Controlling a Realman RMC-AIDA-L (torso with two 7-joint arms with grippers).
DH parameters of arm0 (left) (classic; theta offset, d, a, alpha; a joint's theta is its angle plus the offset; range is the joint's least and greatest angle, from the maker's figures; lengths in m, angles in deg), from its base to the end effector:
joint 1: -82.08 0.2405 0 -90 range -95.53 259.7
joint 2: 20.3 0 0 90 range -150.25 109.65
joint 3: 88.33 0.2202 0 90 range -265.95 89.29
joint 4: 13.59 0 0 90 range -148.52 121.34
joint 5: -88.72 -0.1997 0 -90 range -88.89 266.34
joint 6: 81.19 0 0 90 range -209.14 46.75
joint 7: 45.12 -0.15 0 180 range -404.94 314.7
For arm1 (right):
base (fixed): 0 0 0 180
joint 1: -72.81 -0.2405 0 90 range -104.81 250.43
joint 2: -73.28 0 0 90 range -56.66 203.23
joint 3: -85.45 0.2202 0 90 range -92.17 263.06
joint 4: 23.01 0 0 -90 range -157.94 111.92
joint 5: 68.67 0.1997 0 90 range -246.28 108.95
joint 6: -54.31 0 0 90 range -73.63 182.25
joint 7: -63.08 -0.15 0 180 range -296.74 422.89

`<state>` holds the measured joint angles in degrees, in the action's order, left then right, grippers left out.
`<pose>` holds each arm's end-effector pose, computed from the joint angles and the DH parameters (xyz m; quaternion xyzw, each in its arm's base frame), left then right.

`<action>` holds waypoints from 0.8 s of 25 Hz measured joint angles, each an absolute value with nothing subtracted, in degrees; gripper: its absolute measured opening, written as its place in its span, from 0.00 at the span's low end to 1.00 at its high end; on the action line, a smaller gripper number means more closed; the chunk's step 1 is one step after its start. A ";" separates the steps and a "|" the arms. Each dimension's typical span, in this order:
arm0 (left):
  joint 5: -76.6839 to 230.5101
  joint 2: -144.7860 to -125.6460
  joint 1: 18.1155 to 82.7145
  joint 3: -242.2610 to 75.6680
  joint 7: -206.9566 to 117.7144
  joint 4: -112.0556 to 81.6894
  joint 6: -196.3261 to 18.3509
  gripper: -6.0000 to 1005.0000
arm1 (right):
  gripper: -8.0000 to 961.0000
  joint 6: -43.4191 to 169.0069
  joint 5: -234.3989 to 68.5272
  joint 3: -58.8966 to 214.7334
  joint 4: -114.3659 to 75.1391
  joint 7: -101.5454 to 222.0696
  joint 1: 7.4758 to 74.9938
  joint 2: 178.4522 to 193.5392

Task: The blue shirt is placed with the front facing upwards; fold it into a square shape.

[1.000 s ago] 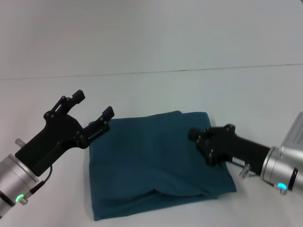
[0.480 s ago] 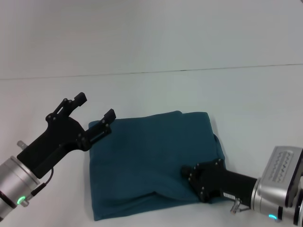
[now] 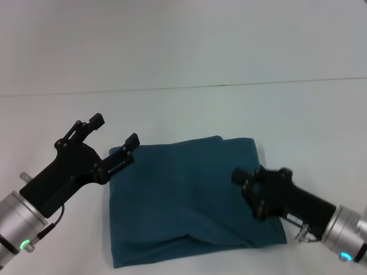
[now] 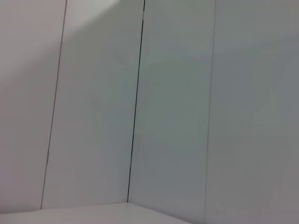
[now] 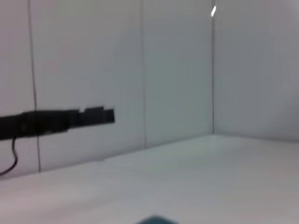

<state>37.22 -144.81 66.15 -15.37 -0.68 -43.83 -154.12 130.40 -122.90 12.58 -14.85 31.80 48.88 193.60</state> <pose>-0.2177 0.2951 -0.0182 -0.8198 -0.1721 -0.4131 0.3572 0.2525 0.2732 -0.0499 -0.8739 0.1586 0.3260 0.3238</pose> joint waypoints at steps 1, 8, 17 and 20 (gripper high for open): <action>37.24 -144.82 66.19 -15.46 -0.69 -43.77 -154.29 0.91 | 0.05 130.46 -122.38 12.56 -14.90 31.81 48.19 193.65; 37.60 -144.84 67.03 -16.57 -0.74 -43.70 -155.14 0.91 | 0.05 126.38 -123.19 6.40 -18.22 32.49 40.91 194.37; 37.46 -144.85 67.13 -16.93 -0.74 -43.63 -155.11 0.91 | 0.06 117.10 -125.05 -5.24 -18.09 28.89 37.77 194.78; 37.41 -144.84 67.14 -17.09 -0.74 -43.64 -155.08 0.91 | 0.06 115.54 -125.08 -7.68 -17.77 26.77 37.29 194.72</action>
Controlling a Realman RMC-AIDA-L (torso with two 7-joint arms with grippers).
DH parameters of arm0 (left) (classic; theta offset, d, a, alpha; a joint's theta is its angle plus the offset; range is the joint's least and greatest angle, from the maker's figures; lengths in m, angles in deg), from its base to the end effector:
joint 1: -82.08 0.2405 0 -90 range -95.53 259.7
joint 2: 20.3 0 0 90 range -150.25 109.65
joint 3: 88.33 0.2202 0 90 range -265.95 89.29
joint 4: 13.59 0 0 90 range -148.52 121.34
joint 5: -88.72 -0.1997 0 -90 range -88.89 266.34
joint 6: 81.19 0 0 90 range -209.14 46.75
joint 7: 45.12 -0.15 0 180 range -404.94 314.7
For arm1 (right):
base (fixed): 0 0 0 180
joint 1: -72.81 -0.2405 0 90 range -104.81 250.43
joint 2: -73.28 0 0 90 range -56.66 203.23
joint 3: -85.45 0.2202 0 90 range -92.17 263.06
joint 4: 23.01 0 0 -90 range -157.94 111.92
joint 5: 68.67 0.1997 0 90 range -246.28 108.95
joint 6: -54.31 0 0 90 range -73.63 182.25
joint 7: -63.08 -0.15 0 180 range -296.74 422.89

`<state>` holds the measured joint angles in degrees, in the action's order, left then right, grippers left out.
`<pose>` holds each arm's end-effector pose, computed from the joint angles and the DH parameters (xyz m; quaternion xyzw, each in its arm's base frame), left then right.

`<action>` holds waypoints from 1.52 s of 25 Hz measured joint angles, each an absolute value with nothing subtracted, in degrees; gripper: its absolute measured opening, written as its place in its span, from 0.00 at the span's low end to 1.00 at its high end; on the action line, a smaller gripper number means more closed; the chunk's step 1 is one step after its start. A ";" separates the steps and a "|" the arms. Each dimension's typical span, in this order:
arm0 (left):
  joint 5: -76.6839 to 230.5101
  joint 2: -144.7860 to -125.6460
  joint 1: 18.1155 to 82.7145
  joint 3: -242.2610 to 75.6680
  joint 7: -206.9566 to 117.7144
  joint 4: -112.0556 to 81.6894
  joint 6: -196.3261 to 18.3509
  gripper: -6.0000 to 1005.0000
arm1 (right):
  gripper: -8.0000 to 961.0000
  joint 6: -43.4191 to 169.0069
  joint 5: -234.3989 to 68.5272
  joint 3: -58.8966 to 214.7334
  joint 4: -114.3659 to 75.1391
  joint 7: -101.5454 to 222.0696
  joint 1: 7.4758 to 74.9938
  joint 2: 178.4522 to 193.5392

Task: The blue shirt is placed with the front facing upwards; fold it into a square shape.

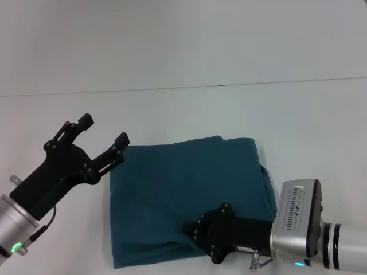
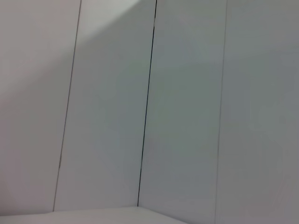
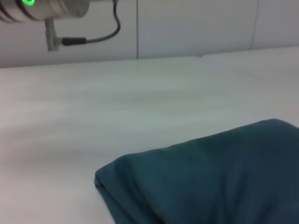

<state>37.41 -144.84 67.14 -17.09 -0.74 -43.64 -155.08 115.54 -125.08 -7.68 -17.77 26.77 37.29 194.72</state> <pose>-0.2244 0.2922 -0.0123 -0.8098 -0.1794 -0.4180 0.3705 0.2347 0.2795 -0.1100 -0.9626 0.1007 0.1758 0.1799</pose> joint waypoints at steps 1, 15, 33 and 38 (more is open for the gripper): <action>37.37 -144.85 67.15 -17.13 -0.74 -43.64 -155.06 0.91 | 0.07 115.55 -125.09 -7.95 -17.39 26.56 37.45 194.69; 17.84 -144.39 66.52 -18.50 14.53 -54.36 -152.51 0.91 | 0.10 130.23 -127.15 3.02 0.04 2.92 48.54 184.44; -10.53 -144.40 65.74 -20.83 40.23 -69.62 -153.95 0.92 | 0.65 137.55 -182.54 21.68 48.20 -35.50 55.63 192.87; -11.71 -144.40 65.01 -20.83 40.76 -69.57 -153.98 0.92 | 0.76 137.39 -182.64 22.14 47.84 -35.70 56.13 192.93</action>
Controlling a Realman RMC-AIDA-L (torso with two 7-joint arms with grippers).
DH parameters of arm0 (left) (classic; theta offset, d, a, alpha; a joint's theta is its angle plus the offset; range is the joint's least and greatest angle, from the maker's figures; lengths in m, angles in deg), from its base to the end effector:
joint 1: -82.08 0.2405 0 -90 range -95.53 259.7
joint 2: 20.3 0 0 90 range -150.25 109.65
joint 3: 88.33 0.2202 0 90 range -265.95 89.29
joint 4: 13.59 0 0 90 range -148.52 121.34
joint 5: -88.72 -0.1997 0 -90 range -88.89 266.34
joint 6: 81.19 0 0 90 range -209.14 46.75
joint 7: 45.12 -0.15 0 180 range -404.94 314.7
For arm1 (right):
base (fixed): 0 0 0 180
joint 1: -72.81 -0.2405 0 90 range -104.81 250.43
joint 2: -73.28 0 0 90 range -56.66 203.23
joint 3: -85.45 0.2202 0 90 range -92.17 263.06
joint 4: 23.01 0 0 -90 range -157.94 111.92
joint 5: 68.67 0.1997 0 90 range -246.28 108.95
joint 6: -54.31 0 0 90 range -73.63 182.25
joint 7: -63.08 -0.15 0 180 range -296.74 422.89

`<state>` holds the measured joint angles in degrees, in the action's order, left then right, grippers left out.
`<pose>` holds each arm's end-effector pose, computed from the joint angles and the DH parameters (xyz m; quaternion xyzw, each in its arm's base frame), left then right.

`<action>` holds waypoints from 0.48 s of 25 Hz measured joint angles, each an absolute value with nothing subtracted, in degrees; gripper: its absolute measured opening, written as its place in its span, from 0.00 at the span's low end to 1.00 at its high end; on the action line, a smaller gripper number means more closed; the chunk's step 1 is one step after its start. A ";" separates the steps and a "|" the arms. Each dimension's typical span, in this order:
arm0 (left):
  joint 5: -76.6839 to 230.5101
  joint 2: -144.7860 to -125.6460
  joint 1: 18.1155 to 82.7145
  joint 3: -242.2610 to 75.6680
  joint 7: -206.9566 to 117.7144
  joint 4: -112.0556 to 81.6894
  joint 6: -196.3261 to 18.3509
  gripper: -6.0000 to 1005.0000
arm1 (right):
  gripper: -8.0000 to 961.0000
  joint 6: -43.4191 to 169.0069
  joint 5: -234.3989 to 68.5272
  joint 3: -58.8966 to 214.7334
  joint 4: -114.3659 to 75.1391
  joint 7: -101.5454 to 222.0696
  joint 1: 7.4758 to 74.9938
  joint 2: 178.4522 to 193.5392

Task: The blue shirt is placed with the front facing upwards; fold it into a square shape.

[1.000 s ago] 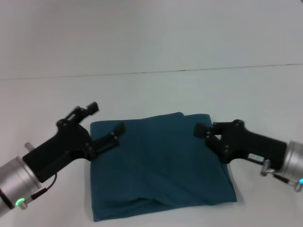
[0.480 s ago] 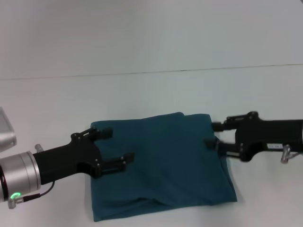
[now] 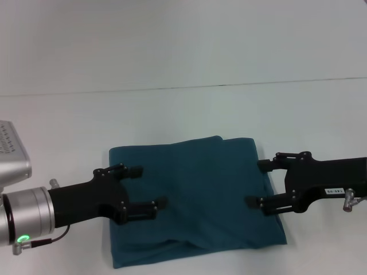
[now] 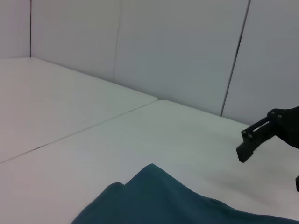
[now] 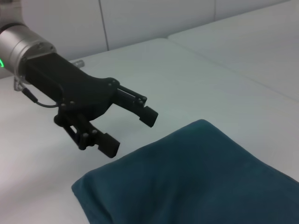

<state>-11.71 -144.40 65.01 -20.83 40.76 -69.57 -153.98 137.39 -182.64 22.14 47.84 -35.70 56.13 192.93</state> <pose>-0.2014 0.2997 -0.0199 -0.9393 -0.2003 -0.2163 0.1755 0.2071 0.2992 0.0349 -0.9619 0.1860 0.1104 0.1674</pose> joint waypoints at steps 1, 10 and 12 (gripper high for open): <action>-11.80 -144.40 64.95 -20.83 40.77 -69.57 -153.96 0.92 | 0.79 137.30 -182.61 22.26 47.79 -35.71 56.17 192.97; -11.63 -144.40 64.94 -20.83 40.98 -69.70 -153.96 0.92 | 0.96 136.99 -182.60 22.43 46.72 -35.47 56.20 193.04; -11.64 -144.40 64.94 -20.83 40.99 -69.71 -153.95 0.92 | 0.96 136.92 -182.61 22.43 46.47 -35.40 56.20 193.05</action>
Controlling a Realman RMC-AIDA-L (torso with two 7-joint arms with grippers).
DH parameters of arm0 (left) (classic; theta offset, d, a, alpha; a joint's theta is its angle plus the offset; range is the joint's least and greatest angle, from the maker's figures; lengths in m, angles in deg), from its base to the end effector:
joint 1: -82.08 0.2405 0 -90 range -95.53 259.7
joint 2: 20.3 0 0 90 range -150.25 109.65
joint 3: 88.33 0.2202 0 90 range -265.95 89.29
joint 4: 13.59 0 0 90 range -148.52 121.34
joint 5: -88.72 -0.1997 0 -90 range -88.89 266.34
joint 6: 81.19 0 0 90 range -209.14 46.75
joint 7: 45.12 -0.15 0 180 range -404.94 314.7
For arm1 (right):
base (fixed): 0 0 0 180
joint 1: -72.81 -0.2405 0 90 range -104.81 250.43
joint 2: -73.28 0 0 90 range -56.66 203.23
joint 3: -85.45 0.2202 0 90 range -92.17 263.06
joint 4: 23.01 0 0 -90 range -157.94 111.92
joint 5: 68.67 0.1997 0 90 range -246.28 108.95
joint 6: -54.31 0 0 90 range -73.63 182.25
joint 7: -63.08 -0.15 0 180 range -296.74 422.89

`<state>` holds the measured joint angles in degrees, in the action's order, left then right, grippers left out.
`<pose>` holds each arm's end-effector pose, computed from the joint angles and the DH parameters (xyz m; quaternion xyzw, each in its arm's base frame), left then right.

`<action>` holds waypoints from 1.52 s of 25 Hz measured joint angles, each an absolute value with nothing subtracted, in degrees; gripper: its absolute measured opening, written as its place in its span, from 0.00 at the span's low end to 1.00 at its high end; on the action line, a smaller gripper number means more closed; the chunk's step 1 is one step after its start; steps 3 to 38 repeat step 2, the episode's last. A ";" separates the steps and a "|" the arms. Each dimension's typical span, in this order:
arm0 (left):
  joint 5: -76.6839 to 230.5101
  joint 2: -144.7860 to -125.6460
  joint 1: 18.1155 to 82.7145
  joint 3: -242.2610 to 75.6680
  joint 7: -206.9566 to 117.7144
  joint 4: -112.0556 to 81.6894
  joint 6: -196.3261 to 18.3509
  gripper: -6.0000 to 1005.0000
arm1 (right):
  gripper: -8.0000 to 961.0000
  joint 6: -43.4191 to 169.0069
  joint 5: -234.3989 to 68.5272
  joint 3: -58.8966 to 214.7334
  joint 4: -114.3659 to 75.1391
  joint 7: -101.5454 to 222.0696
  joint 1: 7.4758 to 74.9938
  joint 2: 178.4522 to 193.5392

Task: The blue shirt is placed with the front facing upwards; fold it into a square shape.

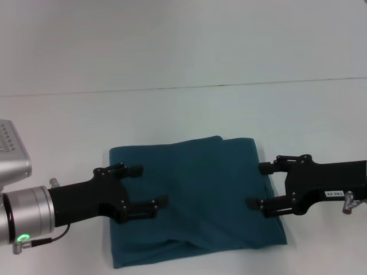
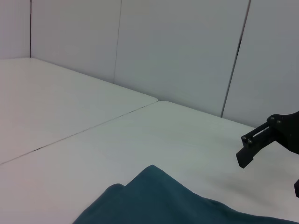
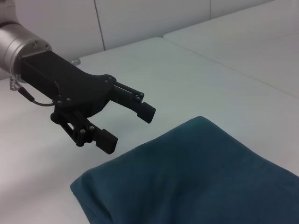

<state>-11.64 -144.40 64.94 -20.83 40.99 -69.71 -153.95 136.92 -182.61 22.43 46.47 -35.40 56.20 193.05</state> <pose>-0.2006 0.3004 -0.0194 -0.9389 -0.2006 -0.2173 0.1759 0.2116 0.2985 0.0322 -0.9597 0.1960 0.1124 0.1673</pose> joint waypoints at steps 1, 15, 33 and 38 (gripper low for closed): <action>-11.64 -144.40 64.95 -20.83 40.99 -69.72 -153.95 0.92 | 0.96 136.83 -182.61 22.43 46.41 -35.38 56.22 193.07; -11.64 -144.40 64.95 -20.83 40.99 -69.73 -153.94 0.92 | 0.96 136.83 -182.61 22.43 46.41 -35.38 56.22 193.07; -11.64 -144.40 64.95 -20.83 40.99 -69.73 -153.94 0.92 | 0.96 136.83 -182.61 22.43 46.41 -35.38 56.22 193.07; -11.64 -144.40 64.95 -20.83 40.99 -69.73 -153.94 0.92 | 0.96 136.83 -182.61 22.43 46.41 -35.38 56.22 193.07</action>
